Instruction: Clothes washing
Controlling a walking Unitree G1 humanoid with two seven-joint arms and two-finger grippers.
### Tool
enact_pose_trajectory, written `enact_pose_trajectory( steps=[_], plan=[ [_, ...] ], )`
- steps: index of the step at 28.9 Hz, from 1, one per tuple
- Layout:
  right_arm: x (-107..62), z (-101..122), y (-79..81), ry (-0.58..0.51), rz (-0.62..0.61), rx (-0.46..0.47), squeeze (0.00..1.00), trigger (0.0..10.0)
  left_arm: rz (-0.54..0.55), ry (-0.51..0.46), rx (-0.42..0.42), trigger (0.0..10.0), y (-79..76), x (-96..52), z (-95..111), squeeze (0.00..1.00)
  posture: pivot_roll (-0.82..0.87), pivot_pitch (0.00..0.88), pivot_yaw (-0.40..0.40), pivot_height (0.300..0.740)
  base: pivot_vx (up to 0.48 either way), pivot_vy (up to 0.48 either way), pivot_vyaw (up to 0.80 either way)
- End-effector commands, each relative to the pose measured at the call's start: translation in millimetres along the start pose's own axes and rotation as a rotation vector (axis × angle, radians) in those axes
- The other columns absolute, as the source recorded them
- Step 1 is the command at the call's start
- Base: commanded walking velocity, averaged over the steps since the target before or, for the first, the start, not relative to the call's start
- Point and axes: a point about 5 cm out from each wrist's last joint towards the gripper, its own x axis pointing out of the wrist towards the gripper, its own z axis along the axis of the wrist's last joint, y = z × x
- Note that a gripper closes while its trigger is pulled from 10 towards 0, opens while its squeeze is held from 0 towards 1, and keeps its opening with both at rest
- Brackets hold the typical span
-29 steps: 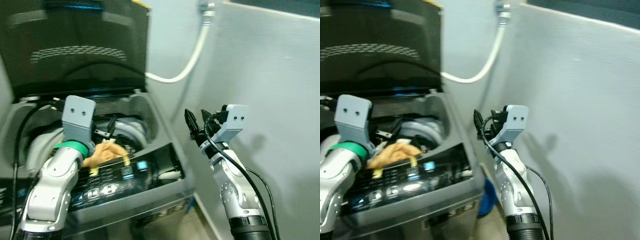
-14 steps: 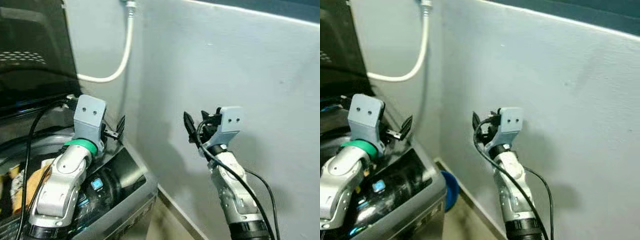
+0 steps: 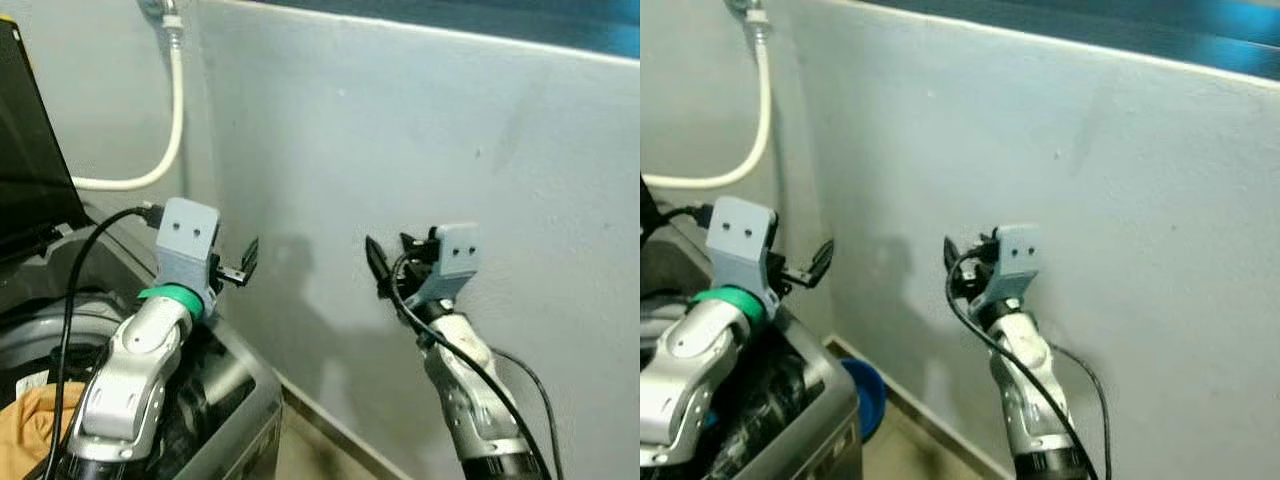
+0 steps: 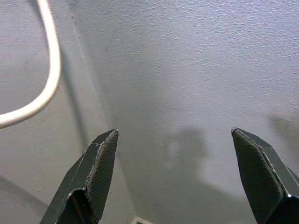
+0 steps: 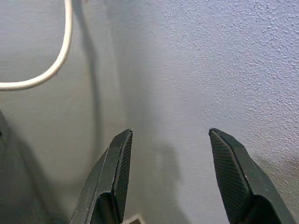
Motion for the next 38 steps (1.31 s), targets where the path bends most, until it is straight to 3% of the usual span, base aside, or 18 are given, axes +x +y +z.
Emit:
enact_pose_trajectory(
  steps=[1, 4, 9, 31, 38],
  plan=[
    [-1.1, -2.6, -0.3, 0.025, 0.011, -0.028, 0.0, 10.0, 0.015, 0.0, -0.005, 10.0, 2.0, -3.0, -2.3, 0.0, 0.0, 0.009, -0.031, 0.74, 0.0, 0.0, 0.8],
    [-1.0, -3.1, 2.0, 0.031, 0.042, -0.085, 0.0, 10.0, 0.018, -0.003, -0.011, 10.0, 1.5, -4.1, -1.7, 0.0, 0.0, 0.01, -0.035, 0.74, 0.0, 0.0, 0.8],
    [-1.0, -2.7, 4.8, 0.03, 0.064, -0.097, 0.0, 10.0, 0.024, 0.001, -0.029, 10.0, 1.6, -5.7, -2.1, 0.0, 0.01, 0.011, -0.037, 0.74, 0.0, 0.0, 0.8],
    [5.8, 0.8, 13.9, 0.017, 0.134, -0.056, 0.0, 10.0, 0.067, -0.011, -0.077, 10.0, 6.3, -13.0, 1.2, 0.0, 0.02, 0.0, -0.063, 0.74, 0.0, 0.0, 0.8],
    [5.9, 1.6, 16.2, 0.009, 0.149, -0.022, 0.0, 10.0, 0.078, -0.023, -0.115, 10.0, 6.4, -13.1, 2.8, 0.0, 0.02, 0.0, -0.066, 0.74, 0.0, 0.0, 0.0]
  ],
)
